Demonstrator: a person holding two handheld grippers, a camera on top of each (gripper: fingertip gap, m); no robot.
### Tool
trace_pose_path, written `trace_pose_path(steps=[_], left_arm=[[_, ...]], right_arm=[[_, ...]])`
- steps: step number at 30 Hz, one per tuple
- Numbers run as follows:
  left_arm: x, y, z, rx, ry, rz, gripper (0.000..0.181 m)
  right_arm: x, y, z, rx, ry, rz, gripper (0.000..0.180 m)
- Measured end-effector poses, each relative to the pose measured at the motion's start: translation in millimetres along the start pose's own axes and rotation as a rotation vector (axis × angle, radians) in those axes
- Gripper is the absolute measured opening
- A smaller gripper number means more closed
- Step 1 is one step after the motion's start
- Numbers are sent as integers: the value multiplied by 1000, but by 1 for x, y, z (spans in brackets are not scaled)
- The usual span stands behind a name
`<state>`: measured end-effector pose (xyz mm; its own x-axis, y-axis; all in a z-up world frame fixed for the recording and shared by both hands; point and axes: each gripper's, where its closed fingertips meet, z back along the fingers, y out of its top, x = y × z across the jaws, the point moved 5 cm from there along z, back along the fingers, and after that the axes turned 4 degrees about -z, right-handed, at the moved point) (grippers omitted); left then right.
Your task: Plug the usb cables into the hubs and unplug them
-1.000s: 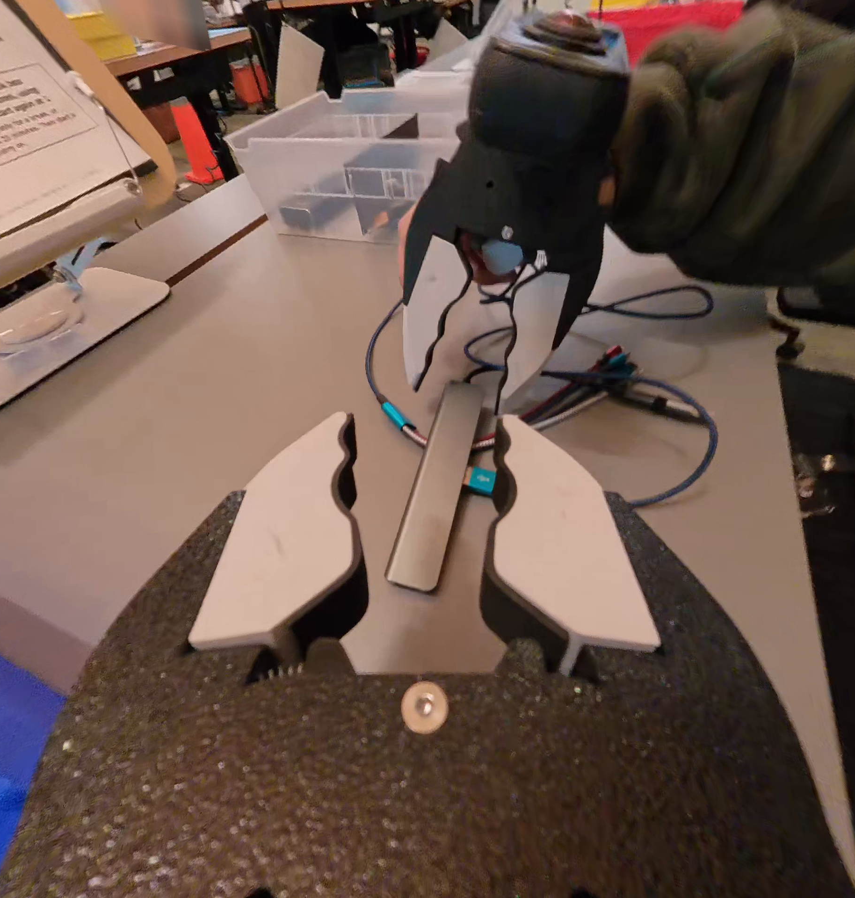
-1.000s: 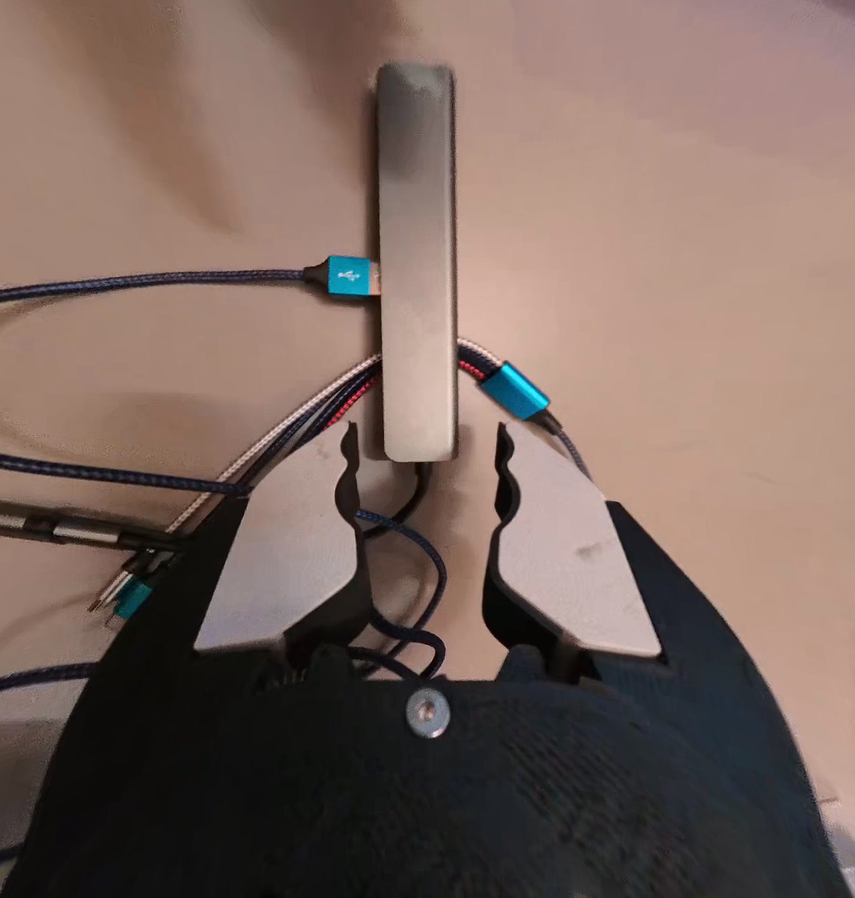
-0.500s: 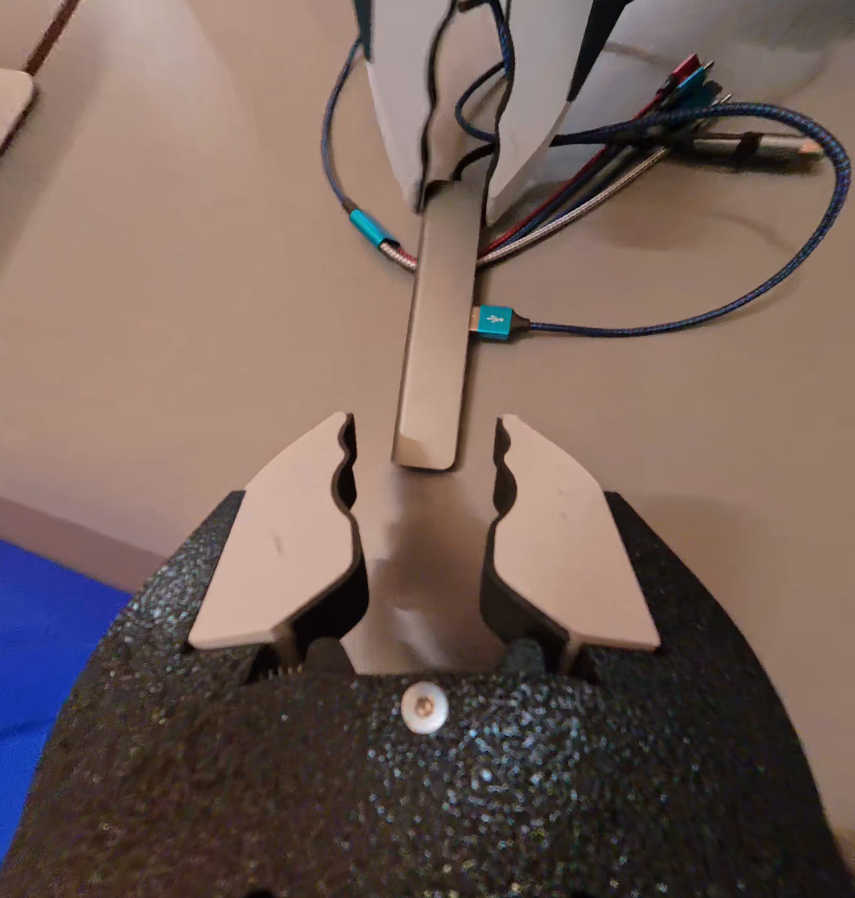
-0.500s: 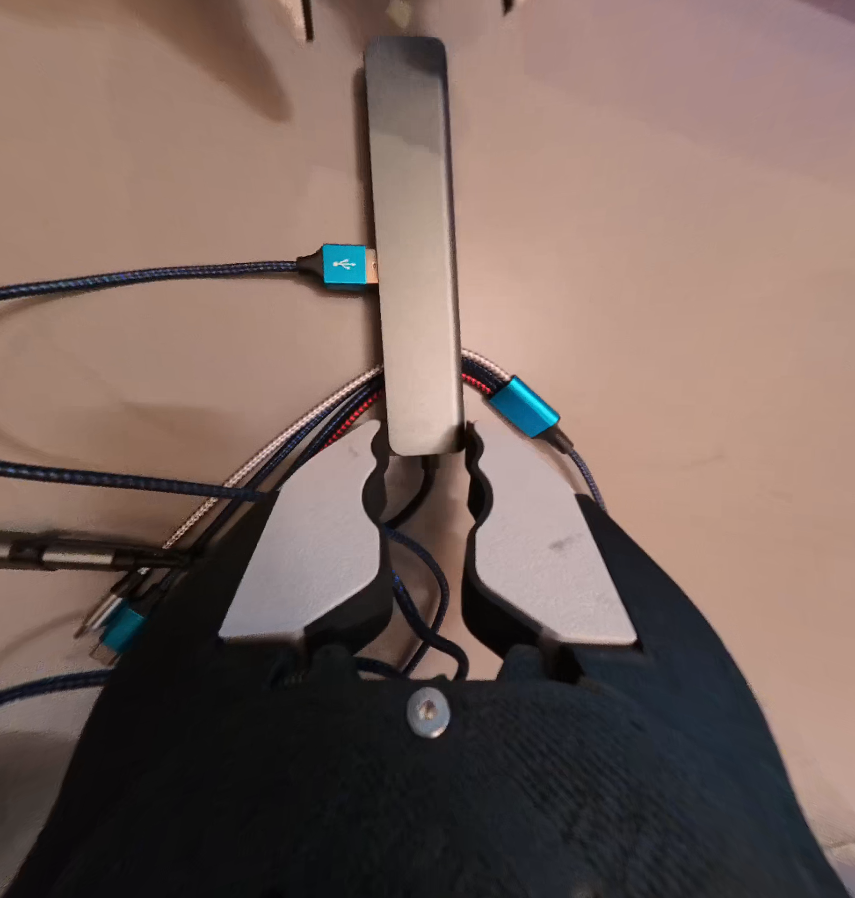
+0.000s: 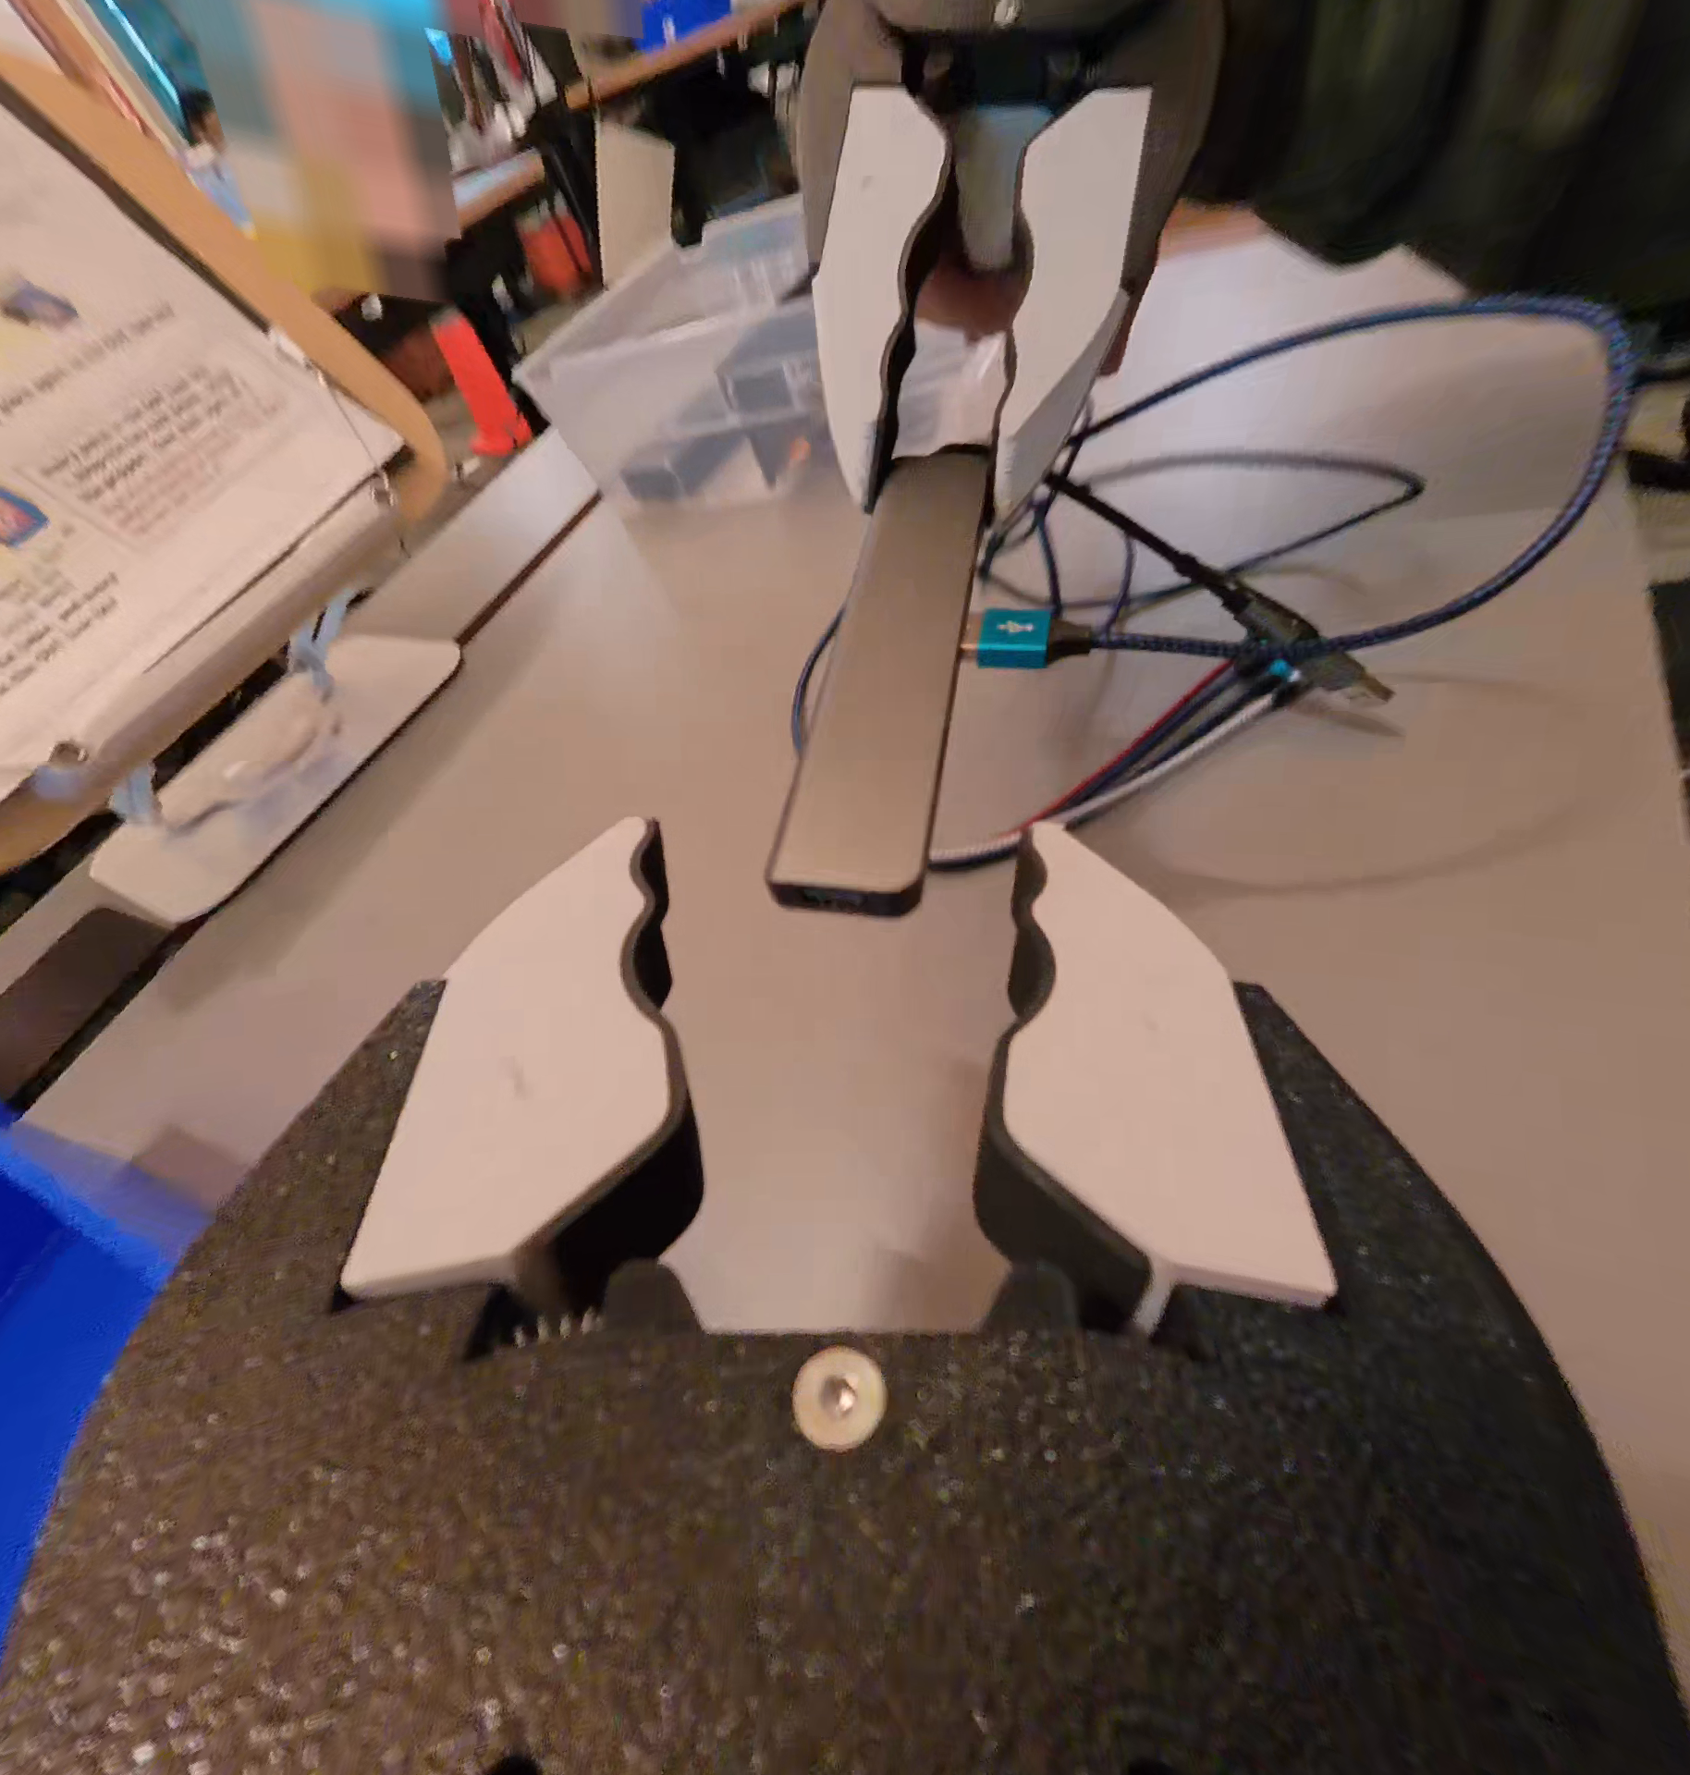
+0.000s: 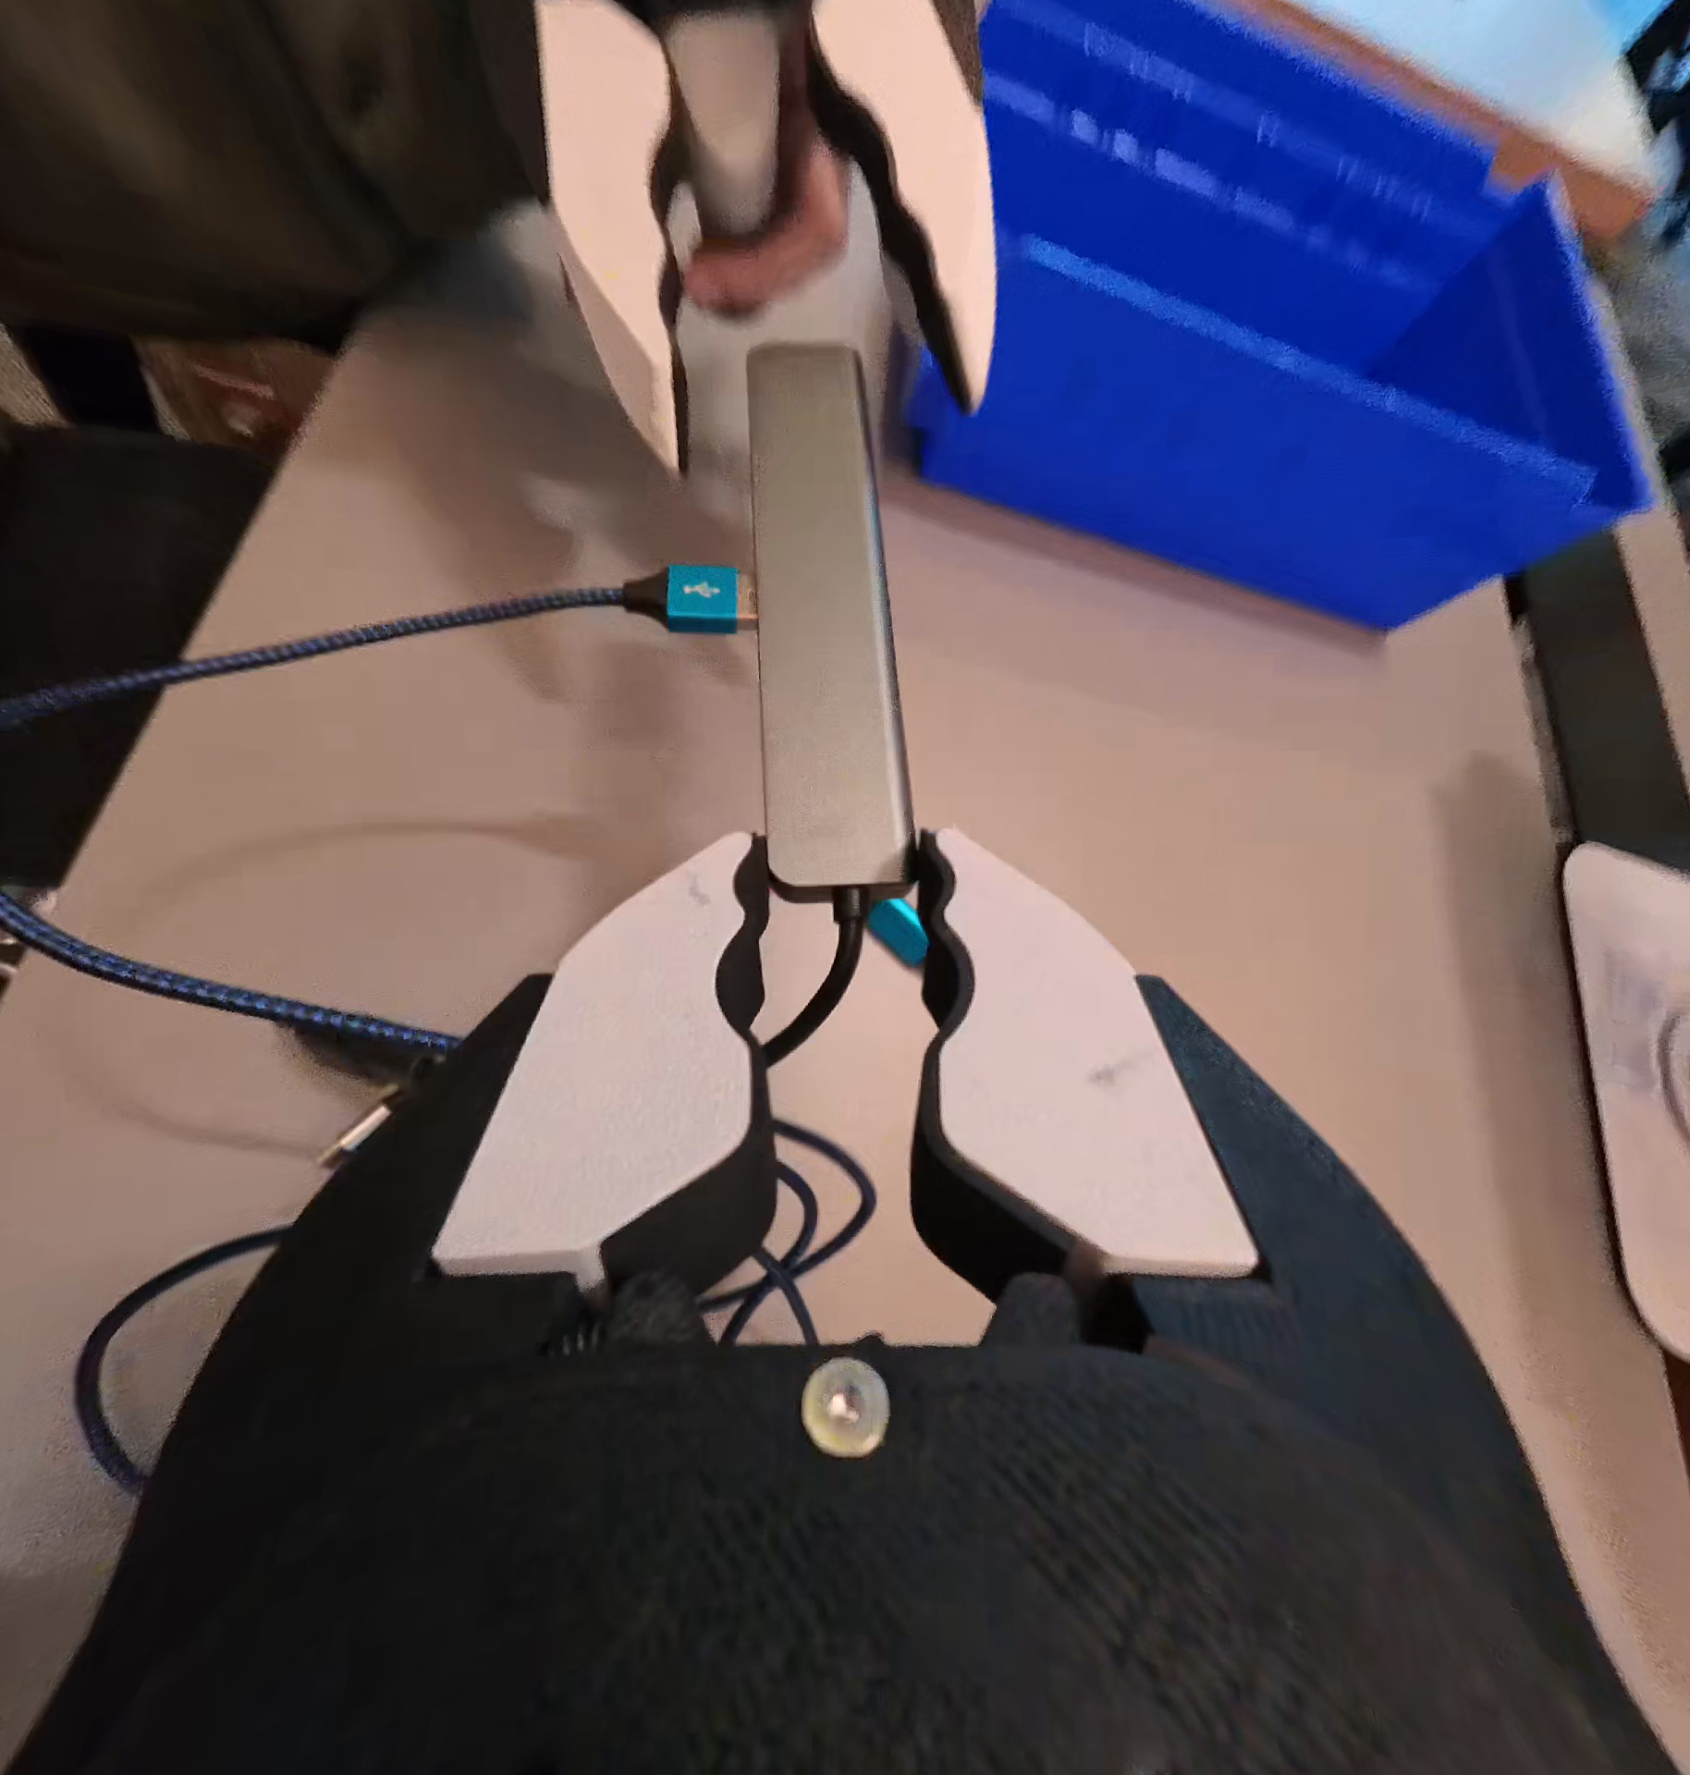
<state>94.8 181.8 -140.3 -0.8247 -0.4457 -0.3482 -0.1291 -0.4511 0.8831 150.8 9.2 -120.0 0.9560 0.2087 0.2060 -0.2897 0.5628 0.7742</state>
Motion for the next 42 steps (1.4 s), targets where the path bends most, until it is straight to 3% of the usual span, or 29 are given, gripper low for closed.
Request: trace_pose_path(steps=[1,4,9,14,16,19,26,32,42], left_arm=[[2,4,-2,39,-12,8,68],[7,17,-8,139,-18,9,63],[15,17,-23,122,-23,-32,46],[12,10,-23,147,-23,9,59],[14,19,-22,262,-14,24,44],[15,26,-26,316,-4,54,37],[17,26,-35,341,-8,120,36],[22,34,-32,463,-40,147,40],[25,35,-29,425,-51,88,38]], right_arm=[[-2,4,3,36,12,8,30],[-3,6,4,19,9,41,30],[-7,12,3,65,46,54,30],[-5,13,11,162,59,25,30],[-5,14,13,195,62,22,30],[-6,13,14,223,64,21,30],[-5,7,21,283,58,1,30],[-12,19,34,359,69,40,29],[-10,18,33,339,71,43,30]])
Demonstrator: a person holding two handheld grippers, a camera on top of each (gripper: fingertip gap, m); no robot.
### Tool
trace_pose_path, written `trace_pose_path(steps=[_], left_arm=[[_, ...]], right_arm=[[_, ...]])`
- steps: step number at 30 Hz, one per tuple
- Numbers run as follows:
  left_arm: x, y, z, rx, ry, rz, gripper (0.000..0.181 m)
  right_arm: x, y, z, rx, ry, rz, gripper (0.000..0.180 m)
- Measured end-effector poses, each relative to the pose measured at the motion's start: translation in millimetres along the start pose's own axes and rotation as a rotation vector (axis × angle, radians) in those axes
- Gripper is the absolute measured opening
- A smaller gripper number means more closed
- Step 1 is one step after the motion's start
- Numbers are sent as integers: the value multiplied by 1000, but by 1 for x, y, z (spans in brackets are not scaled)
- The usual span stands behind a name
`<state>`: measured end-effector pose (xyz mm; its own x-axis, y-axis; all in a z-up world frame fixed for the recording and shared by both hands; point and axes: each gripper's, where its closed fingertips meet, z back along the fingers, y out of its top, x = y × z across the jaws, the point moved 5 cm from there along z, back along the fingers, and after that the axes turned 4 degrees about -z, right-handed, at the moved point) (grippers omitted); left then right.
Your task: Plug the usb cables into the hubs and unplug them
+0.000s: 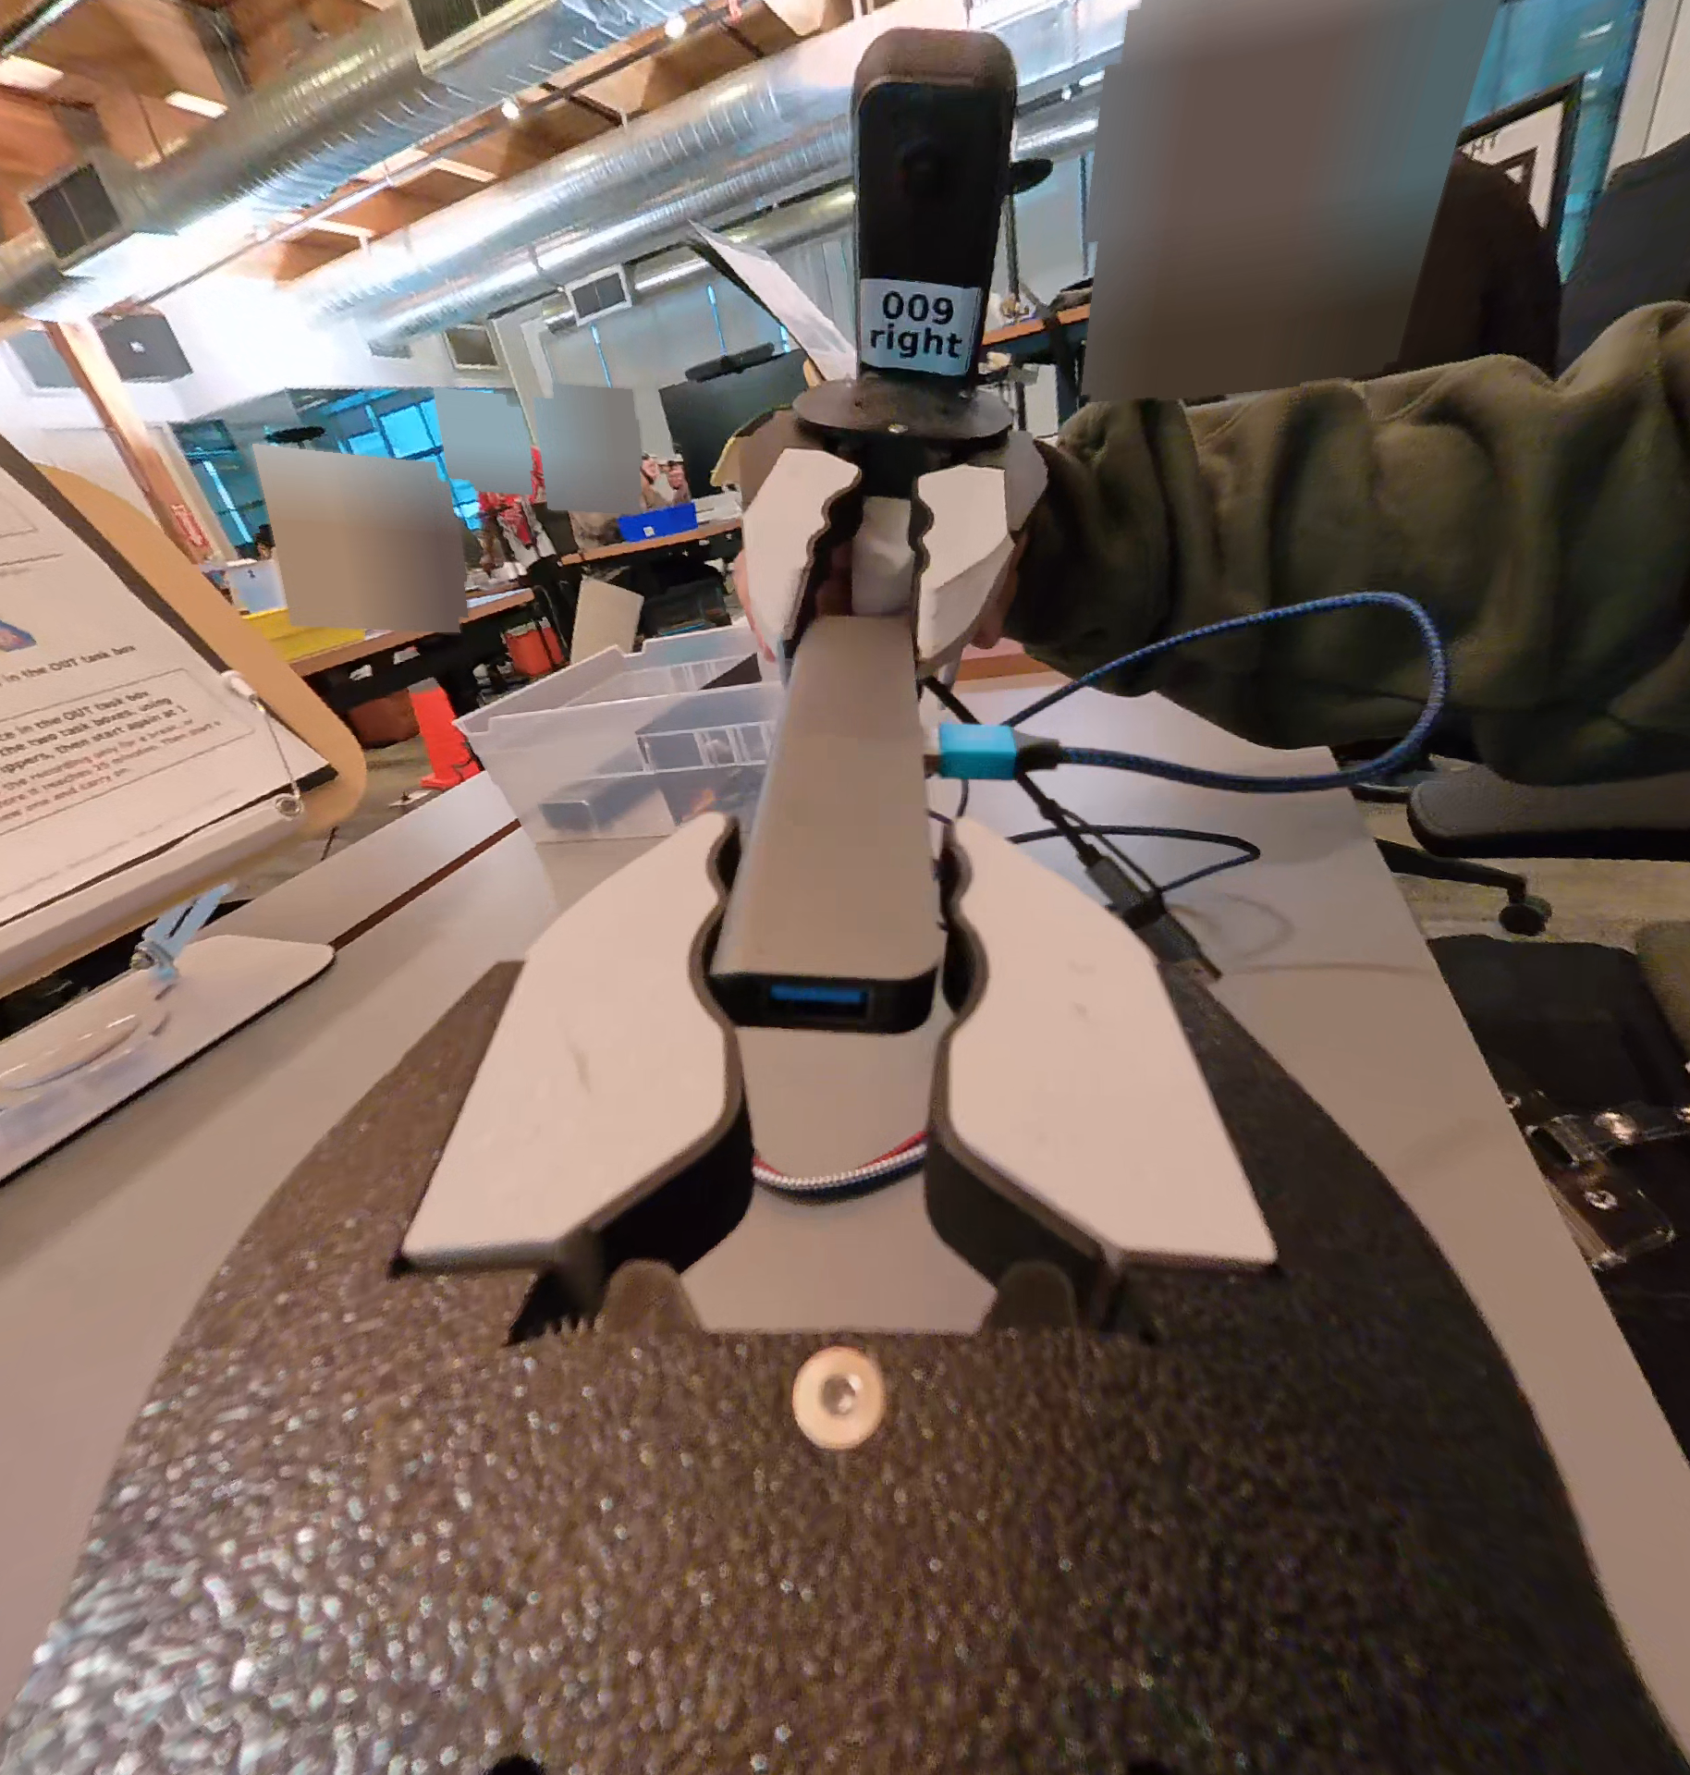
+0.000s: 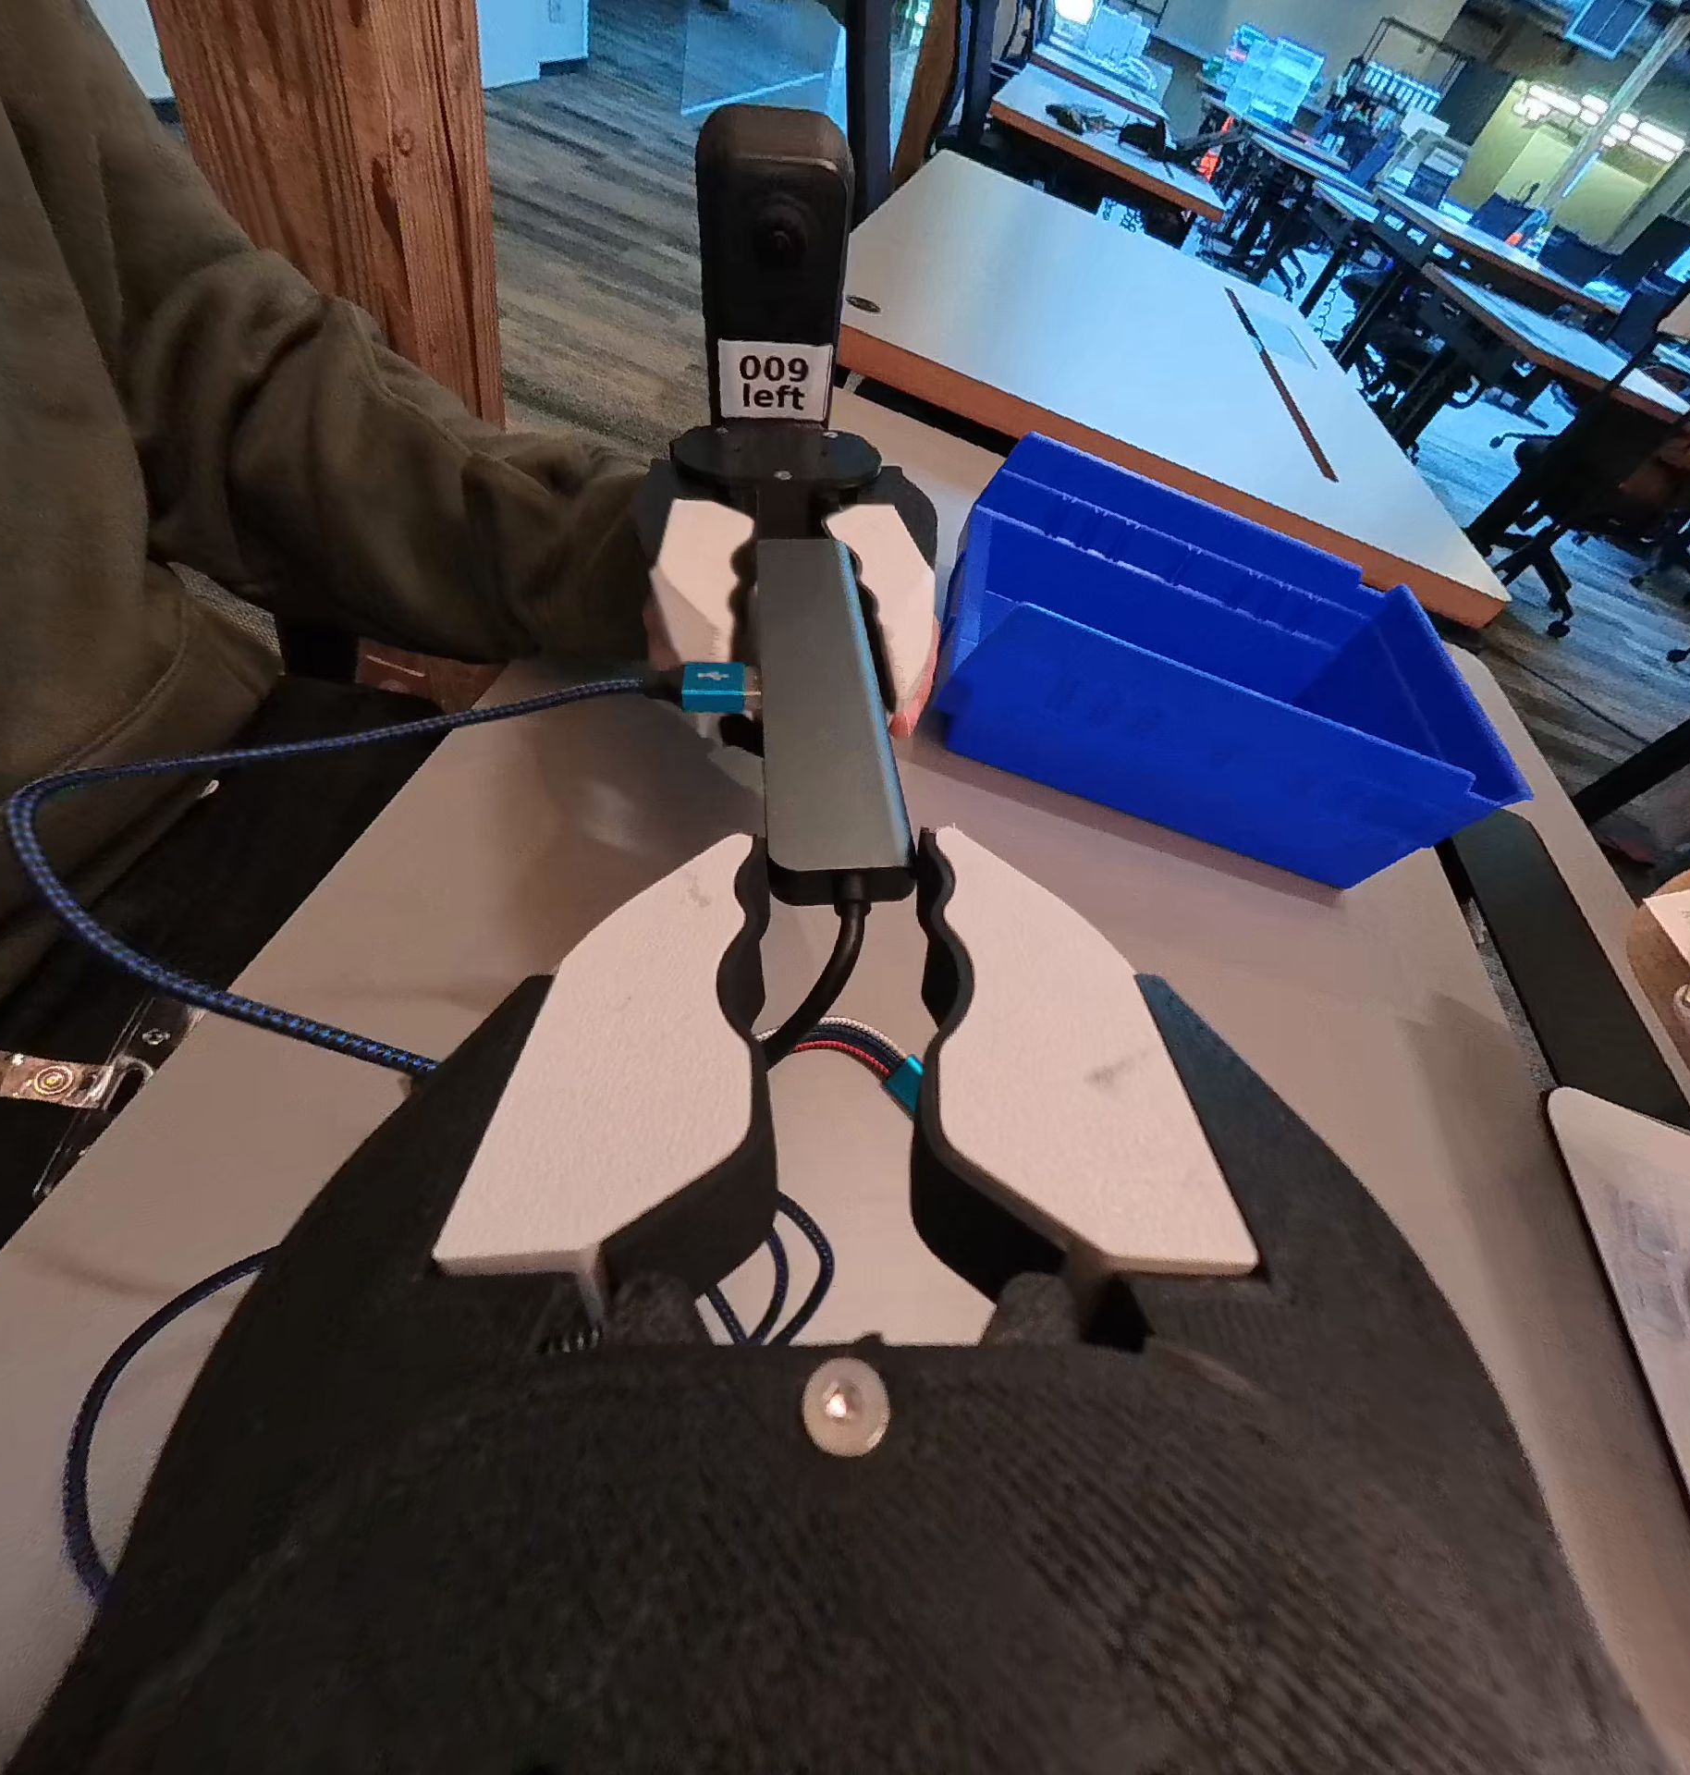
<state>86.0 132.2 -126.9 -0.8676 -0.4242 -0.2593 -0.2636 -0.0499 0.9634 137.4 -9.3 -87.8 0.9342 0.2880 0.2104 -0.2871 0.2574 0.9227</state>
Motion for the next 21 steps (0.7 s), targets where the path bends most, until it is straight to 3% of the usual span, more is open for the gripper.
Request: trace_pose_path(steps=[2,8,11,14,17,21], left_arm=[[1,1,0,10,-18,18,43],[-2,2,2,-3,-2,16,34],[0,2,3,-21,-37,48,41],[-3,3,3,-22,5,21,35],[-2,5,3,-19,-4,48,44],[-1,5,3,-28,-22,51,35]], right_arm=[[0,0,0,0,2,1,30],[2,-2,-3,-21,3,1,30],[2,-4,-4,-22,-2,0,30],[3,-6,-6,-28,1,-7,30],[4,-8,-5,-37,0,-11,30],[3,-10,-6,-53,6,-8,30]])
